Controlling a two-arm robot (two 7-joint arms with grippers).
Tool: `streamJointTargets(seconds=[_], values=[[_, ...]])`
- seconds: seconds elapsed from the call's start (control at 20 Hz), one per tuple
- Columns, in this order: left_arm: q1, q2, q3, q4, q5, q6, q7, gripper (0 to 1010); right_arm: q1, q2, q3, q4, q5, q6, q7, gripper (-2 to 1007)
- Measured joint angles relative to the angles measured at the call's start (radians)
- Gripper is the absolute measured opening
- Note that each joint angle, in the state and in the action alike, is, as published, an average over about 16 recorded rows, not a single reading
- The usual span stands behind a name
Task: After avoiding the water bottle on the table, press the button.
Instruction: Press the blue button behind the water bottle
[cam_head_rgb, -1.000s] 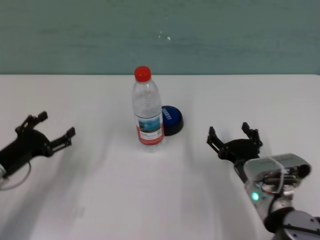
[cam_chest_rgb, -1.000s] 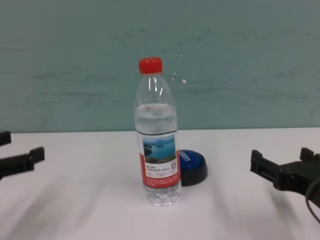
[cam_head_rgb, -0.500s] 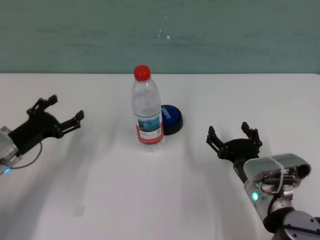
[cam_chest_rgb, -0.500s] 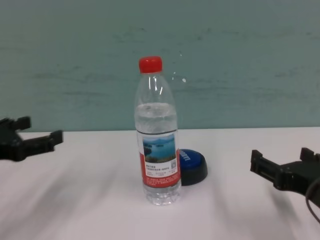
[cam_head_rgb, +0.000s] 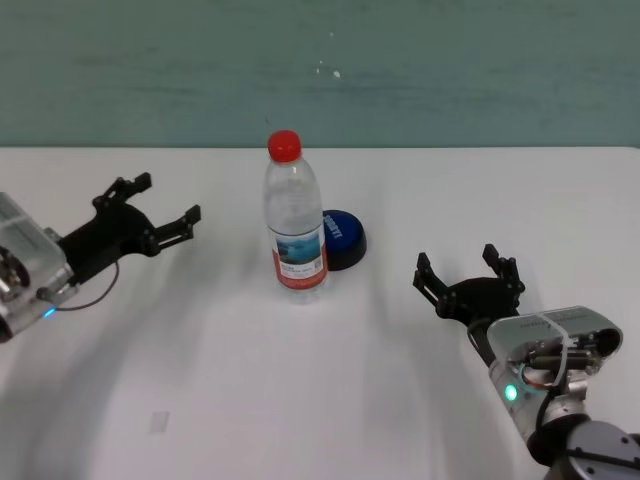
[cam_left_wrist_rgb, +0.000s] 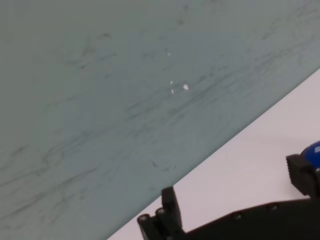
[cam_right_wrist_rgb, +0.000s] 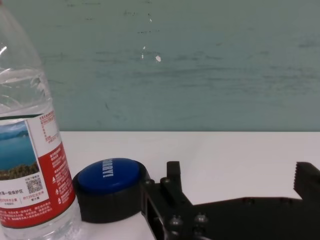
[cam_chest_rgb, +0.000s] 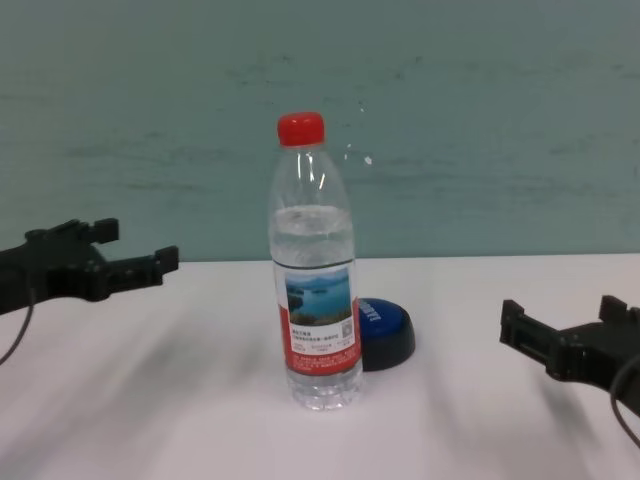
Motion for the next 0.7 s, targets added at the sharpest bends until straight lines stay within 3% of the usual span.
streamJointTargets(seconds=[0.7], values=[[-0.154,-0.078,0.078,0.204,0.018,-0.053,-0.031,1000,0.000,0.000,0.000,0.000,0.000,0.000,0.000,1004]])
